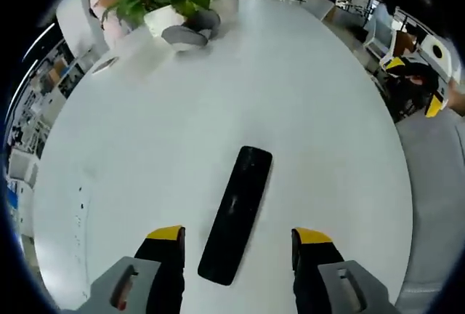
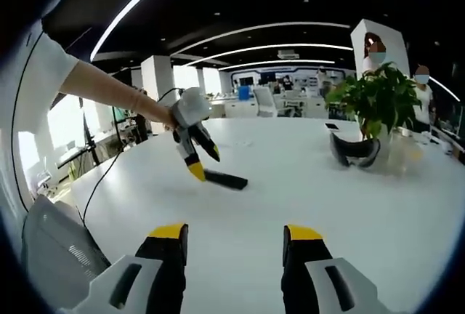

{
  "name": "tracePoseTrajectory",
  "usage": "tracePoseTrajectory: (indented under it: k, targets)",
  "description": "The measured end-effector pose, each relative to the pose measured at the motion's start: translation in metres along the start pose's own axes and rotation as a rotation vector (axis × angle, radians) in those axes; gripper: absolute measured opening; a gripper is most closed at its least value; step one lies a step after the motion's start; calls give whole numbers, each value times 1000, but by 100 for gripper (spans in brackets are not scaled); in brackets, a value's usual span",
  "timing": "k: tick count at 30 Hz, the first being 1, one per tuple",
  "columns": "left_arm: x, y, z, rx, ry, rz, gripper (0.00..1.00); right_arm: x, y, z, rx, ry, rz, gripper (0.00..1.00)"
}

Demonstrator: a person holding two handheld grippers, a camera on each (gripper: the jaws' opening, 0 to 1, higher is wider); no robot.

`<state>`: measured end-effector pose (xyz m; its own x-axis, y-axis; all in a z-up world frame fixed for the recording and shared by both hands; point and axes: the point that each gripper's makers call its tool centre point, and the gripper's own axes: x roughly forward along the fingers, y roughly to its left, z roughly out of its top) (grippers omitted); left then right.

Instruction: Press the specified remote control buttons in sequence, fully releasing each button before pressing the next.

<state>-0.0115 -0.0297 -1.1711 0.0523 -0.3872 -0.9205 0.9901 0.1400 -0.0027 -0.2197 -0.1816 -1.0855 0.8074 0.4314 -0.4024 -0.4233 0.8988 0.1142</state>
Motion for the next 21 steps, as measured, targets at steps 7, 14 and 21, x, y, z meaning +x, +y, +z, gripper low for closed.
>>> tracePoseTrajectory:
  k: [7,14,21]
  targets:
    - [5,12,0,-19,6,-10,53,2,1,-7,19,30,16,49]
    - [12,20,-2,-5,17,17,52,3,6,-11,14,53,36,47]
    - [23,18,-3,10,38,-18,49,4,5,-13,30,62,39,46]
